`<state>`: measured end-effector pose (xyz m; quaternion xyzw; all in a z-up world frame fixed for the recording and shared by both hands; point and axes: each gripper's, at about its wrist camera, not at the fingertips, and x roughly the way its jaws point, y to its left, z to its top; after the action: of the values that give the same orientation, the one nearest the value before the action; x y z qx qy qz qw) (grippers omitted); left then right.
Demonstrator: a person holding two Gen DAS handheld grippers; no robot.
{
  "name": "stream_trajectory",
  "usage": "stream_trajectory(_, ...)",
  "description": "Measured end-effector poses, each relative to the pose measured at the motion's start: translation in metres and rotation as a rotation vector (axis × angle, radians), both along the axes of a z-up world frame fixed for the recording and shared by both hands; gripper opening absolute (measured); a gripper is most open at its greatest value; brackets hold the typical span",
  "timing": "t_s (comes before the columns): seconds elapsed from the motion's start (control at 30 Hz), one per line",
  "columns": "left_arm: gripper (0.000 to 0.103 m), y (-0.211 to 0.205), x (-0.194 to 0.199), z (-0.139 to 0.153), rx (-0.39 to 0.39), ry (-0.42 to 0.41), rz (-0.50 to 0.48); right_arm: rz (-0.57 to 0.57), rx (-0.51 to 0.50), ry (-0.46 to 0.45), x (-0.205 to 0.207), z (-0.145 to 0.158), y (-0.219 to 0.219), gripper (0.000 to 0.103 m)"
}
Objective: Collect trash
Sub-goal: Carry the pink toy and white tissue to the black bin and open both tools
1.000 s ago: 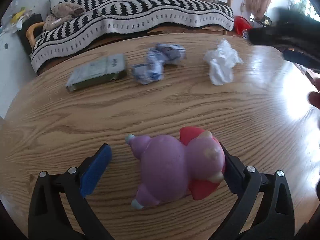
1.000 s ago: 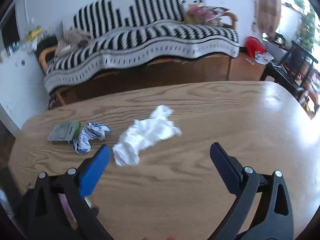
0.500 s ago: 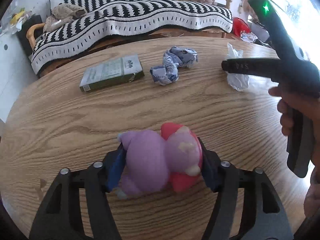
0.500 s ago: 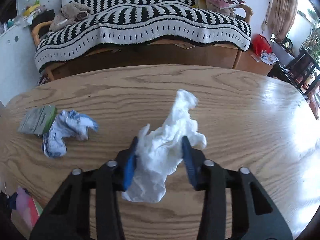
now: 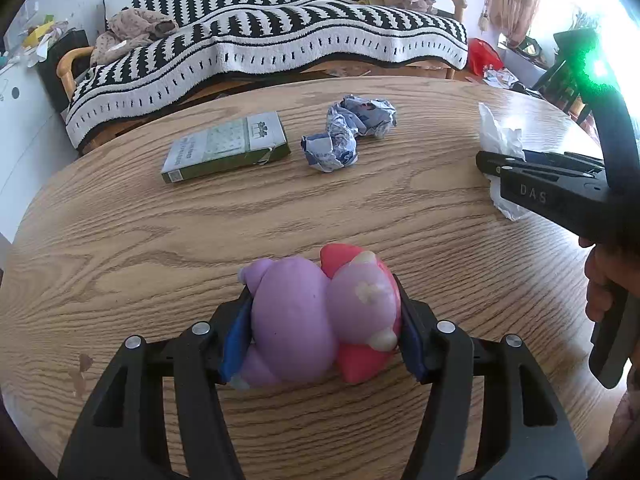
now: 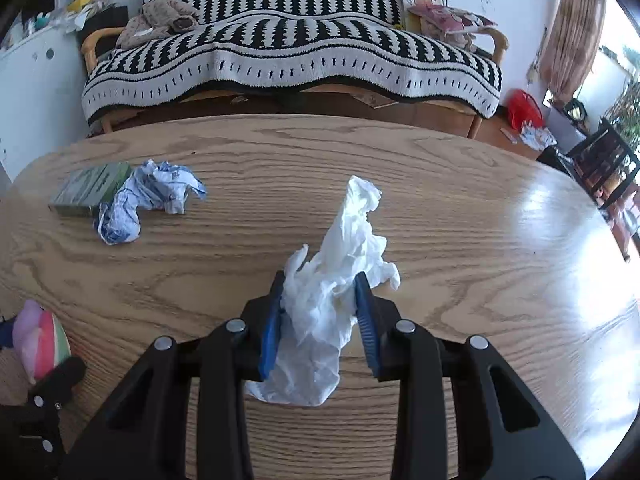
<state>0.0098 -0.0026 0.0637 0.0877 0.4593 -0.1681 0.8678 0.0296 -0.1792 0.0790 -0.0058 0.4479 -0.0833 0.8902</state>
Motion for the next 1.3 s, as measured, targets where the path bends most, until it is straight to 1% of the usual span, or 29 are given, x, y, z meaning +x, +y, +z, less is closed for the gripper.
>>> stream_trajectory(0.1, 0.06, 0.0, 0.0, 0.0, -0.001, 0.0, 0.001, -0.001, -0.002, -0.009, 0.0, 0.0, 0.0, 0.033)
stream_trajectory(0.2, 0.06, 0.002, 0.001, 0.0, -0.009, 0.008, 0.014, -0.011, 0.003, -0.017, 0.0, 0.001, 0.0, 0.029)
stream_trajectory(0.23, 0.06, 0.004, 0.002, 0.001, -0.022, 0.016, 0.023, -0.015, 0.005, -0.026, -0.002, 0.003, 0.0, 0.027)
stream_trajectory(0.33, 0.059, 0.009, 0.005, 0.004, -0.071, 0.046, 0.05, -0.02, 0.034, -0.038, -0.004, 0.006, -0.001, 0.026)
stream_trajectory(0.43, 0.058, 0.011, 0.007, 0.005, -0.087, 0.059, 0.07, -0.014, 0.052, -0.055, -0.011, 0.016, -0.001, 0.026)
stream_trajectory(0.5, 0.058, 0.012, 0.007, 0.008, -0.116, 0.077, 0.078, -0.011, 0.055, -0.072, -0.017, 0.026, 0.0, 0.025)
stream_trajectory(0.57, 0.057, 0.01, 0.002, 0.015, -0.12, 0.055, 0.076, -0.01, 0.075, -0.092, -0.027, 0.036, 0.001, 0.025)
stream_trajectory(0.63, 0.057, 0.007, -0.004, 0.026, -0.131, 0.025, 0.074, -0.009, 0.133, -0.107, -0.043, 0.046, 0.001, 0.025)
stream_trajectory(0.67, 0.057, 0.006, -0.006, 0.03, -0.143, 0.02, 0.074, -0.008, 0.176, -0.118, -0.056, 0.052, 0.0, 0.025)
stream_trajectory(0.73, 0.057, 0.003, -0.013, 0.04, -0.179, 0.012, 0.068, -0.013, 0.207, -0.144, -0.08, 0.065, -0.002, 0.025)
stream_trajectory(0.8, 0.057, 0.0, -0.026, 0.048, -0.226, 0.02, 0.059, -0.022, 0.223, -0.189, -0.118, 0.084, -0.01, 0.025)
stream_trajectory(0.87, 0.057, -0.006, -0.041, 0.054, -0.267, 0.041, 0.046, -0.03, 0.19, -0.214, -0.158, 0.097, -0.021, 0.025)
stream_trajectory(0.93, 0.057, -0.02, -0.06, 0.065, -0.289, 0.035, 0.029, -0.043, 0.172, -0.22, -0.206, 0.107, -0.042, 0.025)
stream_trajectory(0.97, 0.057, -0.029, -0.074, 0.071, -0.305, 0.028, 0.011, -0.053, 0.162, -0.22, -0.222, 0.108, -0.05, 0.025)
stream_trajectory(1.03, 0.057, -0.059, -0.11, 0.083, -0.36, 0.039, -0.056, -0.093, 0.135, -0.214, -0.267, 0.113, -0.072, 0.025)
stream_trajectory(1.1, 0.057, -0.087, -0.135, 0.088, -0.388, 0.067, -0.126, -0.133, 0.122, -0.203, -0.302, 0.115, -0.091, 0.025)
stream_trajectory(1.13, 0.057, -0.11, -0.154, 0.092, -0.385, 0.076, -0.179, -0.149, 0.114, -0.199, -0.316, 0.116, -0.098, 0.025)
stream_trajectory(1.23, 0.057, -0.161, -0.198, 0.101, -0.355, 0.067, -0.301, -0.203, 0.085, -0.195, -0.364, 0.114, -0.121, 0.025)
stream_trajectory(1.3, 0.057, -0.185, -0.222, 0.102, -0.343, 0.075, -0.356, -0.247, 0.086, -0.191, -0.394, 0.11, -0.137, 0.025)
